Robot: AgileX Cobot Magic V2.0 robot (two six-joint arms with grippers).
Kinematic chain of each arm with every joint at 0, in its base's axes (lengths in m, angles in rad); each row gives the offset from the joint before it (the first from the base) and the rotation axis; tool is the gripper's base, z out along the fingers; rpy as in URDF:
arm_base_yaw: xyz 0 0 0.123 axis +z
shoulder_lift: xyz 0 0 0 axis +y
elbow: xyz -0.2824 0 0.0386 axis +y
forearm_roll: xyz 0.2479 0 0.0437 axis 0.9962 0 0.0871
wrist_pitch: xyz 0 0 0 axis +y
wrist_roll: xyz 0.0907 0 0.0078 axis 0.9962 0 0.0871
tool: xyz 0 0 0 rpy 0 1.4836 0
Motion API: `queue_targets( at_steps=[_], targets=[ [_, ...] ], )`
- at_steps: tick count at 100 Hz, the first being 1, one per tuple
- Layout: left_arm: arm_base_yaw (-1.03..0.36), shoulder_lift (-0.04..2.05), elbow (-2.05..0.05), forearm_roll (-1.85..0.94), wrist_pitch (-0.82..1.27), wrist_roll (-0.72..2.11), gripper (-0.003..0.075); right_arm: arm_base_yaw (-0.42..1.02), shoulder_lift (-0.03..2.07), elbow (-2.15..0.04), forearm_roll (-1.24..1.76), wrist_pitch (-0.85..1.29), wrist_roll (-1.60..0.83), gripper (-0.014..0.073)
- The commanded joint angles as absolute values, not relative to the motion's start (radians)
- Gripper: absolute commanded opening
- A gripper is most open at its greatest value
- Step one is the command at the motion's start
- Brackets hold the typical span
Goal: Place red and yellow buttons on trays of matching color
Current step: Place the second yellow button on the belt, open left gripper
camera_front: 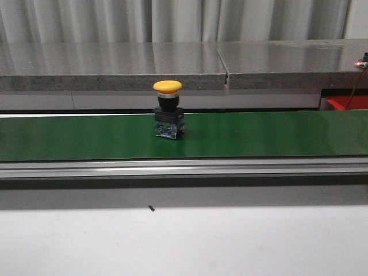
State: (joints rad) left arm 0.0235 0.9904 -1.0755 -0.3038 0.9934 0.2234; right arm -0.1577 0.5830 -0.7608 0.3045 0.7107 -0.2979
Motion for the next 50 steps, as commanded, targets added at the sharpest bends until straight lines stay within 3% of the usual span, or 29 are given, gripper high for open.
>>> queue_targets(
  at_steps=[1, 50],
  targets=[
    [0.016, 0.931, -1.066, -0.333, 0.948, 0.226, -0.0020, -0.159, 0.585, -0.785, 0.319, 0.643, -0.306, -0.0066],
    [0.016, 0.626, -0.862, -0.333, 0.876, 0.228, -0.0020, -0.159, 0.585, -0.785, 0.319, 0.643, -0.306, -0.0066]
  ],
)
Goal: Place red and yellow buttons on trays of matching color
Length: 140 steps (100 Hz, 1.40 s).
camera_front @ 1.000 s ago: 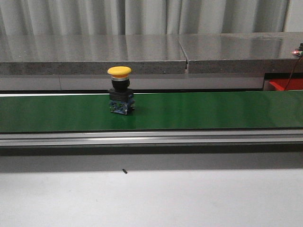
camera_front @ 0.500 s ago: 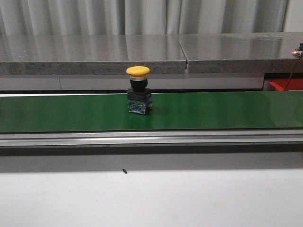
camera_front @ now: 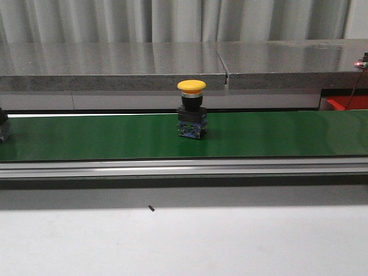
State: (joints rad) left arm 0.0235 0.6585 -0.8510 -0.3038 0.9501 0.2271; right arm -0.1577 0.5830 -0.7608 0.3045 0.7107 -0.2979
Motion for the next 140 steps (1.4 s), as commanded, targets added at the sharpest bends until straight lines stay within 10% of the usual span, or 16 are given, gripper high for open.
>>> queue_targets(
  at_steps=[1, 114, 140],
  targets=[
    [0.016, 0.621, -0.862, -0.333, 0.876, 0.228, -0.0020, -0.159, 0.585, -0.785, 0.319, 0.643, -0.306, -0.0066],
    [0.016, 0.581, -0.858, -0.377, 0.867, 0.228, -0.0020, -0.019, 0.866, -0.964, 0.394, 0.824, -0.352, -0.0058],
    [0.016, 0.581, -0.858, -0.377, 0.867, 0.228, -0.0020, 0.060, 1.038, -1.044, 0.381, 0.823, -0.352, 0.0347]
  ],
)
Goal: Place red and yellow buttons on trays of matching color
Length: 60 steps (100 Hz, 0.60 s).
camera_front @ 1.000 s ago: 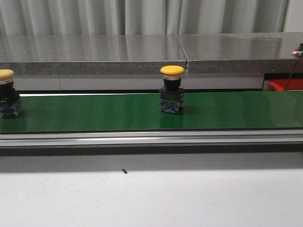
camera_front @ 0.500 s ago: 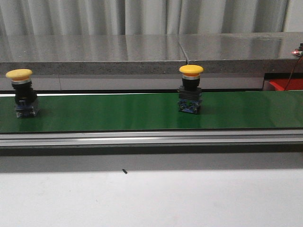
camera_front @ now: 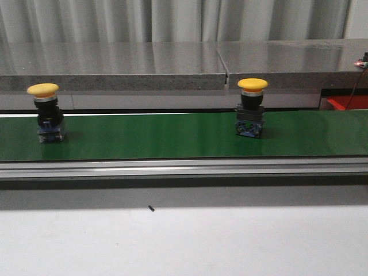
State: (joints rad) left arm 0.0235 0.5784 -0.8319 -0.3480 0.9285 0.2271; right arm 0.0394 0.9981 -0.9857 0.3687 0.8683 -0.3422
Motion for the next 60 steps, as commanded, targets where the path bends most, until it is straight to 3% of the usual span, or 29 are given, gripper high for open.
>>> queue_targets(
  at_steps=[1, 8, 13, 60],
  targets=[
    [0.016, 0.581, -0.858, -0.377, 0.867, 0.228, -0.0020, 0.063, 1.047, -1.047, 0.381, 0.823, -0.352, 0.0376],
    [0.016, 0.581, -0.858, -0.377, 0.867, 0.228, -0.0020, 0.076, 1.092, -1.078, 0.380, 0.836, -0.352, 0.0488],
    [0.016, 0.581, -0.858, -0.377, 0.867, 0.228, -0.0020, 0.084, 1.124, -1.107, 0.380, 0.852, -0.351, 0.0523],
    [0.016, 0.581, -0.858, -0.377, 0.867, 0.228, -0.0020, 0.121, 1.415, -1.311, 0.349, 0.898, -0.320, 0.0519]
  ],
)
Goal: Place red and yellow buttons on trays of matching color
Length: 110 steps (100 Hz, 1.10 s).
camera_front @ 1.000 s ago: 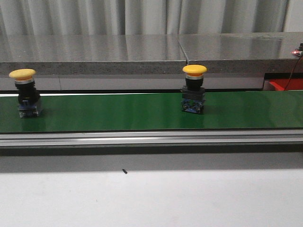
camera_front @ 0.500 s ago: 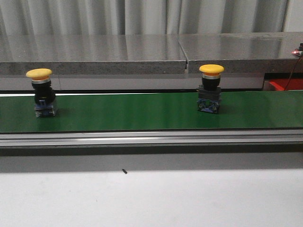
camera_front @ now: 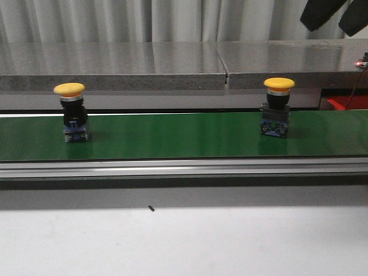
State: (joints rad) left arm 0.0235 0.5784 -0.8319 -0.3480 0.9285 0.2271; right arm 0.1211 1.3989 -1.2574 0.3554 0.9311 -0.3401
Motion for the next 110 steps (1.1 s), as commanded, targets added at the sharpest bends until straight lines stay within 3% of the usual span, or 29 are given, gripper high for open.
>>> queue_targets(
  at_steps=[1, 61, 68, 85, 110],
  targets=[
    [0.016, 0.581, -0.858, -0.377, 0.867, 0.228, -0.0020, 0.121, 1.418, -1.313, 0.344, 0.898, -0.312, 0.0519],
    [0.016, 0.581, -0.858, -0.377, 0.867, 0.228, -0.0020, 0.121, 1.639, -1.346, 0.277, 0.800, -0.224, 0.0517],
    [0.016, 0.581, -0.858, -0.377, 0.867, 0.228, -0.0020, 0.120, 1.652, -1.346, 0.277, 0.802, -0.224, 0.0460],
    [0.016, 0.581, -0.858, -0.377, 0.867, 0.228, -0.0020, 0.120, 1.650, -1.346, 0.277, 0.778, -0.224, 0.0137],
    [0.016, 0.581, -0.858, -0.377, 0.867, 0.228, -0.0020, 0.085, 1.606, -1.346, 0.280, 0.804, -0.224, 0.0113]
  ],
)
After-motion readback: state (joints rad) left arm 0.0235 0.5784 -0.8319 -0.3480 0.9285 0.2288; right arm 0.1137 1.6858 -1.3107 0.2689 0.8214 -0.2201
